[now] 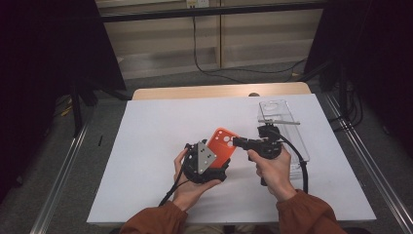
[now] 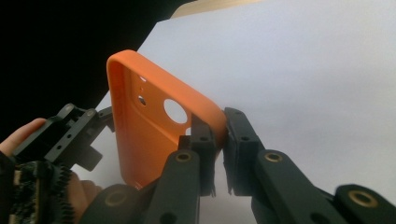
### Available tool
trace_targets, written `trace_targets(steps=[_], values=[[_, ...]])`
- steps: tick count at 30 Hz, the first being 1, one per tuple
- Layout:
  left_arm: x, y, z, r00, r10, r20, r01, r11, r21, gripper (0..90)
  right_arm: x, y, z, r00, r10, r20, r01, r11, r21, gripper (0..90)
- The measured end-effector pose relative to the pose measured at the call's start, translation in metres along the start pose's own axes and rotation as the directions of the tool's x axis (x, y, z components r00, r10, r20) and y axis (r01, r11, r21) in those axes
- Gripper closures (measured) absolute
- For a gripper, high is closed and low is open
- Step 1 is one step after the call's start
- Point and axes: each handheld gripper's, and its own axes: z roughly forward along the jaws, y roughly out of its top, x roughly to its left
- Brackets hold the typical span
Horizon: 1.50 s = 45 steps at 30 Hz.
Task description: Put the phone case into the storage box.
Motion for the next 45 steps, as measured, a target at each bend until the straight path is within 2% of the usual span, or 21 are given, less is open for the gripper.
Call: trace_targets(steps=[1, 3, 5, 8, 10, 12, 15, 17, 20, 25, 27, 29, 33, 39, 40, 41, 44, 45], values=[[0.003, 0.000, -0.001, 0.9993, -0.028, 0.024, 0.028, 0.9996, 0.001, 7.8, -0.001, 0.001, 0.000, 1.0000, -0.005, 0.002, 0.005, 1.000, 0.000, 82.8], [0.007, 0.000, -0.002, 0.9966, -0.069, 0.046, 0.069, 0.9976, 0.003, 7.4, -0.002, 0.002, -0.001, 0.9999, -0.010, 0.014, 0.010, 1.000, -0.002, 82.8], [0.013, 0.000, -0.003, 0.9936, -0.094, 0.063, 0.094, 0.9955, 0.001, 6.8, -0.003, 0.003, -0.003, 0.9997, -0.014, 0.020, 0.014, 1.000, -0.002, 82.8], [0.023, -0.001, -0.005, 0.9858, -0.148, 0.080, 0.148, 0.9890, 0.006, 6.7, -0.006, 0.004, -0.005, 0.9993, -0.023, 0.030, 0.023, 1.000, -0.001, 82.9], [0.030, -0.002, -0.008, 0.9833, -0.169, 0.067, 0.170, 0.9855, 0.000, 6.2, -0.007, 0.005, -0.006, 0.9990, -0.025, 0.037, 0.025, 1.000, -0.003, 82.9], [0.032, -0.003, -0.009, 0.9828, -0.170, 0.072, 0.171, 0.9853, -0.004, 4.7, -0.009, 0.006, -0.008, 0.9988, -0.028, 0.039, 0.028, 1.000, -0.003, 82.9], [0.040, -0.005, -0.013, 0.9815, -0.183, 0.057, 0.183, 0.9831, 0.009, 3.8, -0.011, 0.007, -0.009, 0.9985, -0.032, 0.044, 0.033, 0.999, -0.010, 82.9], [0.043, -0.005, -0.014, 0.9787, -0.201, 0.042, 0.200, 0.9796, 0.014, 3.8, -0.012, 0.008, -0.011, 0.9982, -0.037, 0.047, 0.038, 0.999, -0.015, 82.9], [0.045, -0.006, -0.015, 0.9782, -0.206, 0.030, 0.205, 0.9786, 0.012, 3.8, -0.013, 0.009, -0.013, 0.9968, -0.058, 0.055, 0.059, 0.998, -0.022, 82.9], [0.048, -0.007, -0.021, 0.9803, -0.197, 0.019, 0.197, 0.9804, 0.005, 4.2, -0.016, 0.012, -0.017, 0.9948, -0.073, 0.071, 0.075, 0.997, -0.033, 82.8], [0.049, -0.009, -0.025, 0.9844, -0.176, -0.010, 0.176, 0.9842, -0.023, 4.5, -0.018, 0.013, -0.018, 0.9942, -0.078, 0.074, 0.081, 0.996, -0.042, 82.9], [0.050, -0.010, -0.028, 0.9862, -0.166, 0.000, 0.166, 0.9856, -0.035, 4.6, -0.020, 0.015, -0.020, 0.9929, -0.085, 0.083, 0.089, 0.995, -0.048, 82.9], [0.055, -0.014, -0.035, 0.9795, -0.202, 0.005, 0.202, 0.9786, -0.041, 4.6, -0.022, 0.018, -0.025, 0.9924, -0.092, 0.081, 0.097, 0.994, -0.056, 82.9], [0.062, -0.020, -0.043, 0.9747, -0.223, 0.009, 0.223, 0.9738, -0.043, 4.6, -0.025, 0.022, -0.033, 0.9898, -0.105, 0.097, 0.112, 0.991, -0.072, 82.9], [0.064, -0.023, -0.046, 0.9738, -0.227, -0.008, 0.227, 0.9728, -0.049, 4.6, -0.026, 0.023, -0.033, 0.9893, -0.105, 0.101, 0.112, 0.991, -0.070, 82.9], [0.066, -0.024, -0.048, 0.9711, -0.239, -0.007, 0.238, 0.9696, -0.057, 4.6, -0.026, 0.024, -0.033, 0.9887, -0.107, 0.105, 0.115, 0.991, -0.072, 82.9], [0.069, -0.028, -0.051, 0.9722, -0.234, -0.010, 0.232, 0.9685, -0.090, 4.6, -0.026, 0.026, -0.035, 0.9872, -0.116, 0.109, 0.125, 0.989, -0.077, 82.9], [0.070, -0.029, -0.052, 0.9697, -0.244, -0.016, 0.241, 0.9653, -0.100, 4.6, -0.026, 0.026, -0.035, 0.9872, -0.119, 0.107, 0.127, 0.989, -0.078, 82.9]])
